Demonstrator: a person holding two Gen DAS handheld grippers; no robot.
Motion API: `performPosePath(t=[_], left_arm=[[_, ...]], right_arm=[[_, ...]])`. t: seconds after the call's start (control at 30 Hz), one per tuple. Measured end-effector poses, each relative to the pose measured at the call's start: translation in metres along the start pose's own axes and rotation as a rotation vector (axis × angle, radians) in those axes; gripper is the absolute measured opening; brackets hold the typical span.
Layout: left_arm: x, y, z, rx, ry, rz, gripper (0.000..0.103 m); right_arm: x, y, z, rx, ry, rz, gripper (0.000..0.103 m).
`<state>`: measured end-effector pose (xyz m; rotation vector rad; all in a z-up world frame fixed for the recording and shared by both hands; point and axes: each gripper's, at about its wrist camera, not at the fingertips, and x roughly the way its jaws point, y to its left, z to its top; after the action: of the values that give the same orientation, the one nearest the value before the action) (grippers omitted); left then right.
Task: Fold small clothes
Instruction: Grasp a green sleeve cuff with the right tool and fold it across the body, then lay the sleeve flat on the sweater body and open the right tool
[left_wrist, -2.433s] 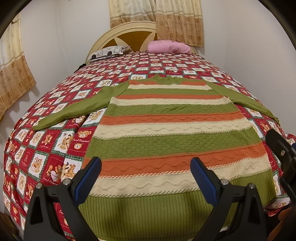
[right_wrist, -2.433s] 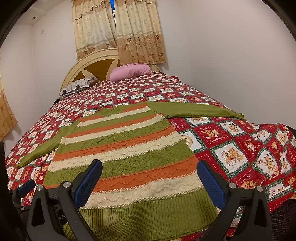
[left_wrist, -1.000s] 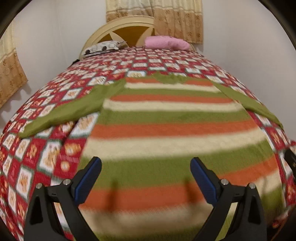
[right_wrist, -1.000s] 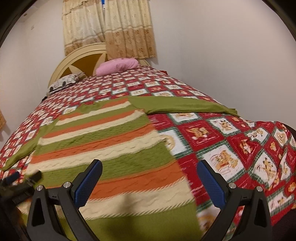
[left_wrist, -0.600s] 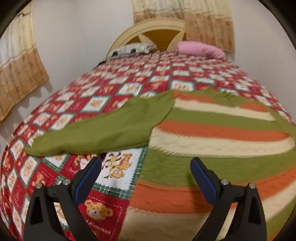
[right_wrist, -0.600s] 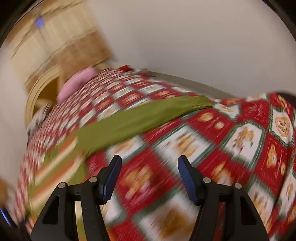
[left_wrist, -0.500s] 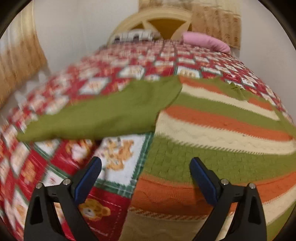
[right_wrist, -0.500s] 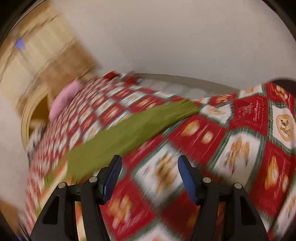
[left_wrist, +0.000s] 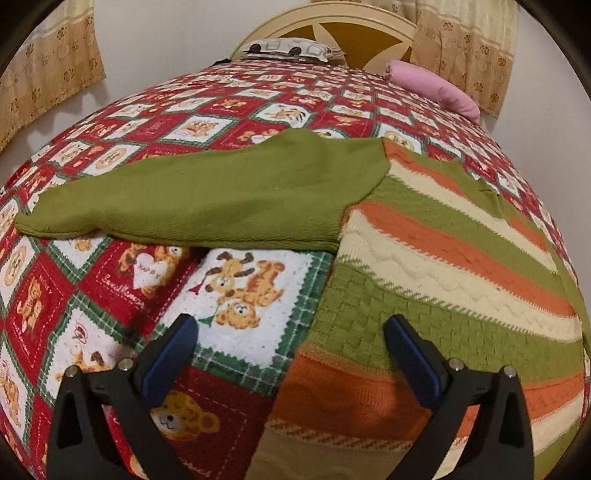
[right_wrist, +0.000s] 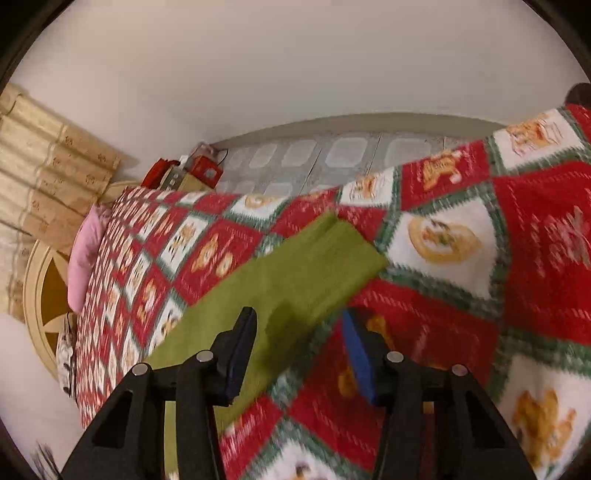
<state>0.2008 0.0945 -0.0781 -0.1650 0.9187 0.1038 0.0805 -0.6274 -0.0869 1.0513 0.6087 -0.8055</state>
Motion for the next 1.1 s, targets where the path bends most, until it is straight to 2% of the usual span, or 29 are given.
performPosePath(t=[0.07, 0.13, 0.3, 0.43, 0.53, 0.67, 0.8, 0.9, 1.1], left_arm=[[0.001, 0.0, 0.001, 0.002, 0.001, 0.002, 0.103], [0.002, 0.0, 0.001, 0.003, 0.001, 0.002, 0.103], [0.002, 0.0, 0.001, 0.002, 0.0, 0.002, 0.103], [0.002, 0.0, 0.001, 0.001, 0.0, 0.0, 0.103], [0.002, 0.0, 0.001, -0.002, -0.001, -0.004, 0.103], [0.002, 0.001, 0.001, -0.006, -0.003, -0.01, 0.103], [0.002, 0.002, 0.001, -0.011, -0.006, -0.017, 0.103], [0.001, 0.004, 0.001, -0.015, -0.009, -0.024, 0.103], [0.001, 0.006, 0.0, -0.021, -0.013, -0.034, 0.103]], right_arm=[[0.009, 0.0, 0.005, -0.007, 0.008, -0.021, 0.023], [0.012, -0.003, 0.007, -0.019, 0.012, -0.031, 0.014], [-0.006, 0.008, 0.01, -0.097, -0.013, -0.017, 0.008], [-0.048, 0.054, 0.002, -0.216, -0.092, 0.042, 0.008], [-0.079, 0.105, -0.019, -0.341, -0.111, 0.093, 0.007], [-0.109, 0.179, -0.077, -0.534, -0.104, 0.172, 0.007], [-0.117, 0.251, -0.16, -0.702, -0.053, 0.278, 0.007], [-0.106, 0.291, -0.227, -0.795, 0.039, 0.356, 0.007], [-0.07, 0.34, -0.357, -0.954, 0.178, 0.403, 0.006]])
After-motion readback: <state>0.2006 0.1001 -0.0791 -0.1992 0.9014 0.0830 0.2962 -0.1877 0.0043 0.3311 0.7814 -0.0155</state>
